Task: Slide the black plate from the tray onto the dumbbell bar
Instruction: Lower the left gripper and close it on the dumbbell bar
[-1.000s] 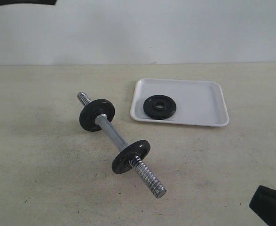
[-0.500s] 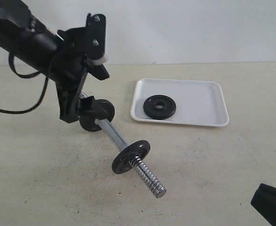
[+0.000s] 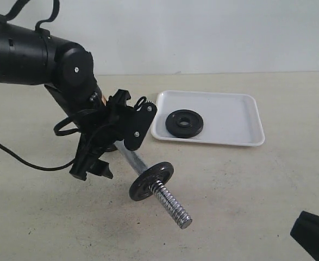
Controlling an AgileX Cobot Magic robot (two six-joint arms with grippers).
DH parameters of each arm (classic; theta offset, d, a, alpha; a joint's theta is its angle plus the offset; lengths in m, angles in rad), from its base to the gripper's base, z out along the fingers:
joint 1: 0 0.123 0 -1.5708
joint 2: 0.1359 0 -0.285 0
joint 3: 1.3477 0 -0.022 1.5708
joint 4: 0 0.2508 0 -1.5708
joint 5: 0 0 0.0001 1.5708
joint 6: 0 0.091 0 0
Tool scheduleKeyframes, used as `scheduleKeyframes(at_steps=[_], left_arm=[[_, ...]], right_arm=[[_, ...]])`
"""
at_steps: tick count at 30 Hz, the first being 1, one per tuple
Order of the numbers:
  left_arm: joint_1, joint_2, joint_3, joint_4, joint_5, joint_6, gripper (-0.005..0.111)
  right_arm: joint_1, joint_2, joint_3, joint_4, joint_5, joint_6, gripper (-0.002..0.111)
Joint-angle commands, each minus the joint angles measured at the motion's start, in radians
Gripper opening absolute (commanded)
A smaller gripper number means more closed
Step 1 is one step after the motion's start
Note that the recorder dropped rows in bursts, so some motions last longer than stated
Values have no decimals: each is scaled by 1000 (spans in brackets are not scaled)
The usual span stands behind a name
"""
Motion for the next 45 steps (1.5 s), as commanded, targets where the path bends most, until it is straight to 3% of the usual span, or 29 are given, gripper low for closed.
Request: scheduleKeyframes(at_steps=[1, 11, 17, 27, 33, 45], left_arm=[[-6, 26, 28, 25, -57, -2, 80], [-6, 41, 71, 14, -213, 74, 80], [-10, 53, 71, -47, -246, 141, 80], [-86, 117, 71, -38, -280, 171, 79], [-86, 145, 71, -38, -285, 171, 73], [-86, 159, 71, -11, -337, 167, 73]], right_arm=[[-1, -3, -3, 0, 11, -5, 2], [-1, -3, -3, 0, 20, -5, 2], [-1, -3, -3, 0, 31, -5, 2], [-1, -3, -3, 0, 31, -5, 2], [-1, -3, -3, 0, 31, -5, 2], [-1, -3, -3, 0, 31, -5, 2]])
